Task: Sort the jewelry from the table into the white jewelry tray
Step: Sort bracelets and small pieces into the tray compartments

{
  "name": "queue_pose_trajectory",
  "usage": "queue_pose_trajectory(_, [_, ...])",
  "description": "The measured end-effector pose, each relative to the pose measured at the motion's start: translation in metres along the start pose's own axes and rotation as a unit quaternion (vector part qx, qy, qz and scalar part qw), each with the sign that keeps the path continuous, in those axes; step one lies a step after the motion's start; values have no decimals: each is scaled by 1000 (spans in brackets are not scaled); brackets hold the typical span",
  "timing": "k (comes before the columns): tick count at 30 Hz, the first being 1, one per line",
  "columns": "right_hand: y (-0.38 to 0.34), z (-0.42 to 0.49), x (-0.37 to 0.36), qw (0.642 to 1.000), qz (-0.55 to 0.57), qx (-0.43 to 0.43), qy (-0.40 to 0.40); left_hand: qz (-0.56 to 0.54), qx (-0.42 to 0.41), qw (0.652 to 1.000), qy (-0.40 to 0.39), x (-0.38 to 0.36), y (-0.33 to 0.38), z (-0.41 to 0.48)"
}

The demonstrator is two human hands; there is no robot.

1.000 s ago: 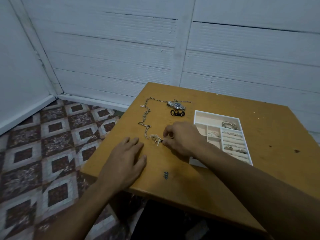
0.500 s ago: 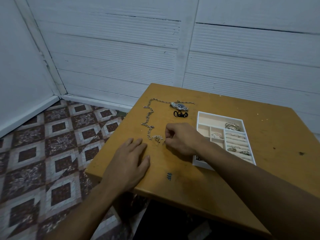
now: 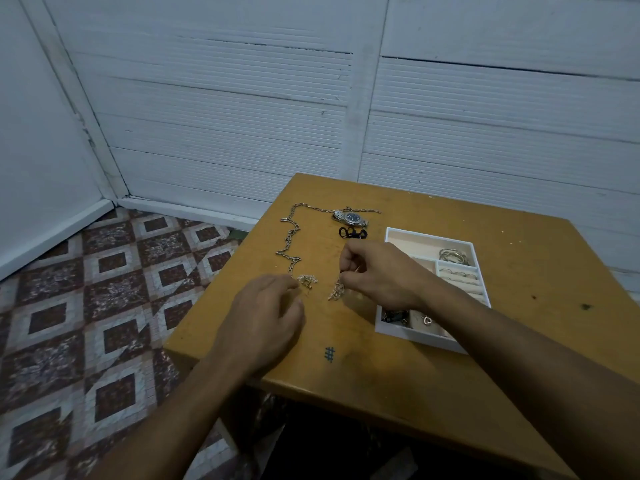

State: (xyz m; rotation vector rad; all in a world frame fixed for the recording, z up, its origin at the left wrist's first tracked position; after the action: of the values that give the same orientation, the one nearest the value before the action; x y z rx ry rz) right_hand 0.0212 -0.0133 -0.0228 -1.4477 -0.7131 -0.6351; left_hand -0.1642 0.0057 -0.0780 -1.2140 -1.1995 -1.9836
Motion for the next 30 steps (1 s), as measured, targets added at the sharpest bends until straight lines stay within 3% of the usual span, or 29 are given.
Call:
queue_pose_trajectory(8, [10,-24,25,999,29,9,36,-252,42,967,21,-5,54,20])
queue_pose_trajectory(15, [20,-47,53,996,15,-4,86,-479,138,866,-37,-20,90,35])
queue_pose_trajectory(20, [25,-63,72,994,15,-11,108,-533,123,833,-77,-23,116,38])
queue_pose_trajectory(26, [30,-74,85,992,4,-18,128,-531,111,832,-120,-32,136,35])
queue_pose_trajectory(30, [34,-78,88,991,3,-20,135,-572,129,792,-166,-37,151,28])
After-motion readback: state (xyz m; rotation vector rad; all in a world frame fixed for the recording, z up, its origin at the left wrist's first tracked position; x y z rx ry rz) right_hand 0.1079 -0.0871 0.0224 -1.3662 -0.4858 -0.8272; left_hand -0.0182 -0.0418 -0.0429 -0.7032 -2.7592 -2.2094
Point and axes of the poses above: each hand's wrist, its own z-axis towards the middle knuckle, its own x-axis out of the back of the hand, y = z × x, the point moved 3 cm from there along z, towards the middle knuckle, and after that the axes turned 5 degrees about z, right-handed, at the moved point
